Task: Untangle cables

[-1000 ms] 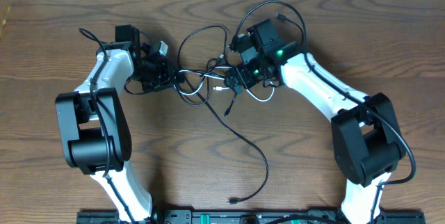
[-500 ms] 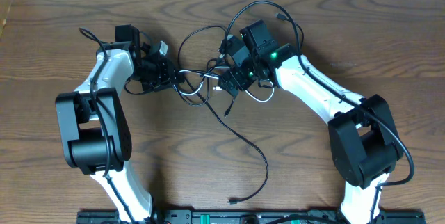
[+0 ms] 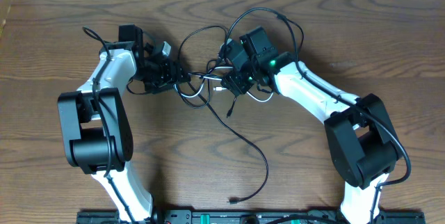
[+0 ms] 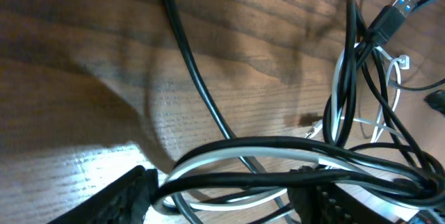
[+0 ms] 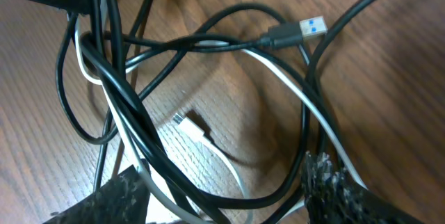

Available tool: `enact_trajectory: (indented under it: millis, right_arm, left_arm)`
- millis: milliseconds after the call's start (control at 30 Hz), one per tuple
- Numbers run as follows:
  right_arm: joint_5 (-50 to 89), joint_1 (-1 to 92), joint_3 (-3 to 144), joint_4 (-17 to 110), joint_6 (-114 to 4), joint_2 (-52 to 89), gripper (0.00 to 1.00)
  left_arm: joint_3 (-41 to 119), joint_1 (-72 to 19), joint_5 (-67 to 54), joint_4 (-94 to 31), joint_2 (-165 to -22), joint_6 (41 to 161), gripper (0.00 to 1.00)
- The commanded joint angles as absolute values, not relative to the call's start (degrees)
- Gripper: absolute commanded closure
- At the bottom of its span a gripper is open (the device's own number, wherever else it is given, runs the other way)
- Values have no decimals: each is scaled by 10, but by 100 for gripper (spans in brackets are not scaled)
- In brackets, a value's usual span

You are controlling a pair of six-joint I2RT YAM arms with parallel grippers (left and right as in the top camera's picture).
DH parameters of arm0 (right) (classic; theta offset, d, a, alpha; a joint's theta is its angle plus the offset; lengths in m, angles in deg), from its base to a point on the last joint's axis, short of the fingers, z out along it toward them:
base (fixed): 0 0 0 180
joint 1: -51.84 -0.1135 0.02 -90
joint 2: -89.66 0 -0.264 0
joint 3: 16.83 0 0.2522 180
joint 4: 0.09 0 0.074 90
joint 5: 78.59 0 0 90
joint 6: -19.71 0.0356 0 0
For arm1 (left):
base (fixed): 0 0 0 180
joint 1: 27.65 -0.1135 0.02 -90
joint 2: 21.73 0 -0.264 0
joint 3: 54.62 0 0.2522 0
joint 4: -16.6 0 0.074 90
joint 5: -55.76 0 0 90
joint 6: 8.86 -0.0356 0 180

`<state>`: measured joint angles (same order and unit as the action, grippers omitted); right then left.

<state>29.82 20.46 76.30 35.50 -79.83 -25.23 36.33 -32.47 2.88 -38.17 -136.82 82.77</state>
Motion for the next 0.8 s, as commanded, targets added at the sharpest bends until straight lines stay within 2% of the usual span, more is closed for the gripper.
enact_trajectory:
  millis: [0,33,100,133,200,233,333,467,600,767]
  right_arm:
    - [298,200,739,326,-802,-239,36]
    - [298,200,735,318,-802,-239,36]
    - [298,200,725,294,-802,-239,45]
    - [298,200,721,283,-802,-239,52]
    - [298,200,718,268,-791,-239,80]
    - [298,200,717,259,-773,-239,87]
    - [298,200,717,236,-733,-239,98]
    - [298,202,717,200,-689,-239,99]
    - [308,215,717,172,-570,-239,99]
    - [402,240,717,155,-458,-239,99]
  left_arm:
    - [374,-324,26,-394,-1359,831,33]
    - [374,-324,26,-399,-1359,839,33]
    - [374,-323,26,-413,-1359,851,33]
    - [374,-323,26,-419,-1359,854,33]
    - [374,-321,26,-433,-1359,862,33]
    - [374,-321,26,-439,-1359,862,33]
    - [374,-321,26,-439,-1351,880,33]
    - [375,-323,26,-424,-1311,908,33]
    - [375,-322,26,-403,-1240,921,33]
    - [375,-322,6,-380,-1177,991,33]
